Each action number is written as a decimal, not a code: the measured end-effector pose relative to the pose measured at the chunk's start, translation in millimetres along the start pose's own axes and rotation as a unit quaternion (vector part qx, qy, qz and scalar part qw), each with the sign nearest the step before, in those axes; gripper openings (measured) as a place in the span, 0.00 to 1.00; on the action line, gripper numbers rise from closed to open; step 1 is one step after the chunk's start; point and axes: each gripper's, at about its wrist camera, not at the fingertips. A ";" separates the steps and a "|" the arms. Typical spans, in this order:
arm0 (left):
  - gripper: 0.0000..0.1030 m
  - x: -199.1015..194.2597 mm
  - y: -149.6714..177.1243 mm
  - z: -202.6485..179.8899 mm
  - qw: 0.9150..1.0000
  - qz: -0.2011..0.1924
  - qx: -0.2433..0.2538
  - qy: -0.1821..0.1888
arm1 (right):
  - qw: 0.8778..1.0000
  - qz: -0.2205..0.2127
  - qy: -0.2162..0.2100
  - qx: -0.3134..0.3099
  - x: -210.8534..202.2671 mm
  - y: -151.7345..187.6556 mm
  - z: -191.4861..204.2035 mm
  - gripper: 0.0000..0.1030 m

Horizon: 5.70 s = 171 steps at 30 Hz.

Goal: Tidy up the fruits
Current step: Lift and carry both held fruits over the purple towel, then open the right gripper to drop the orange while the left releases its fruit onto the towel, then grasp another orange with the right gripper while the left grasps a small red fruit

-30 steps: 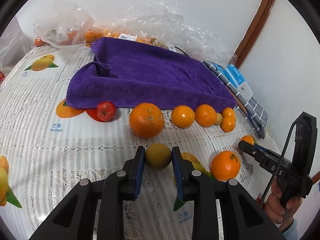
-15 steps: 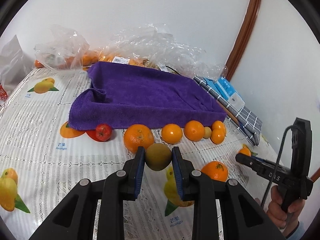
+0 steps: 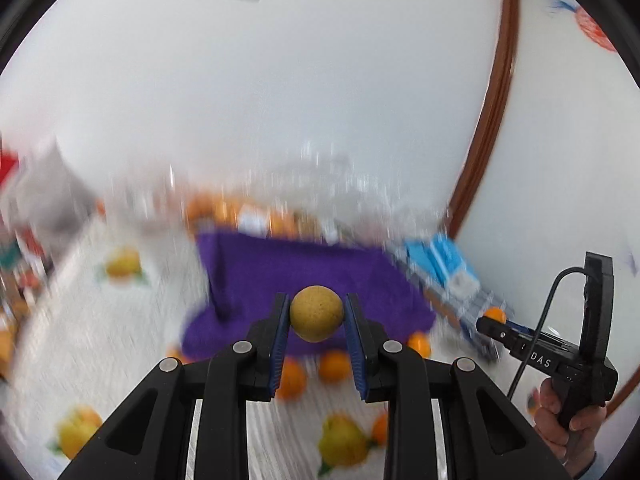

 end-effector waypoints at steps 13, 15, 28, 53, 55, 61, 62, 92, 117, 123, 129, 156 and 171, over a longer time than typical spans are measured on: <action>0.25 86.5 -76.1 4.5 0.995 -0.066 -0.049 -0.048 | 0.999 -0.044 -0.021 -0.017 66.0 -93.4 10.0 0.35; 0.25 106.8 -68.5 18.9 0.995 -0.054 -0.063 -0.053 | 0.998 -0.046 -0.027 -0.017 84.5 -95.9 10.1 0.35; 0.25 173.9 -13.9 40.3 0.995 0.030 -0.043 -0.082 | 1.000 0.000 -0.020 -0.001 149.7 -68.2 -11.2 0.35; 0.25 202.8 8.0 38.6 0.986 0.129 -0.013 -0.108 | 0.996 0.081 -0.011 -0.025 195.9 -42.3 -0.5 0.35; 0.25 205.1 9.8 38.6 0.985 0.136 -0.012 -0.109 | 0.996 0.087 -0.013 -0.023 198.8 -41.5 -0.8 0.35; 0.25 208.5 13.4 37.6 0.983 0.143 -0.005 -0.115 | 0.995 0.097 -0.010 -0.023 203.6 -39.9 0.9 0.35; 0.25 208.7 13.5 37.6 0.983 0.144 -0.006 -0.116 | 0.995 0.098 -0.010 -0.023 203.6 -39.8 0.7 0.35; 0.30 205.2 10.0 35.2 0.985 0.143 -0.012 -0.092 | 0.998 0.045 0.017 -0.031 175.7 -44.6 -1.1 0.62; 0.46 159.2 -15.7 27.8 0.996 0.066 -0.029 -0.048 | 0.997 0.074 0.013 0.012 80.6 1.2 -31.4 0.59; 0.46 131.6 -18.0 21.9 0.996 0.057 -0.013 -0.061 | 0.995 0.100 -0.009 0.009 96.2 19.9 -27.5 0.39; 0.46 101.7 6.1 37.2 0.990 0.078 0.027 -0.113 | 0.992 0.112 -0.045 0.023 118.8 18.6 -28.1 0.39; 0.30 114.8 70.8 60.1 0.975 0.192 0.010 -0.114 | 0.995 0.096 -0.008 0.018 88.2 56.1 -48.9 0.33; 0.23 92.0 63.3 64.3 0.989 0.117 -0.019 -0.091 | 0.998 0.061 -0.004 0.029 77.6 59.8 -51.2 0.32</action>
Point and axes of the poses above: each gripper's, at about its wrist camera, not at the fingertips, and x roughly the way its jaws point, z to its left, y to its underside, and after that the axes turned 8 degrees about -x, right-handed
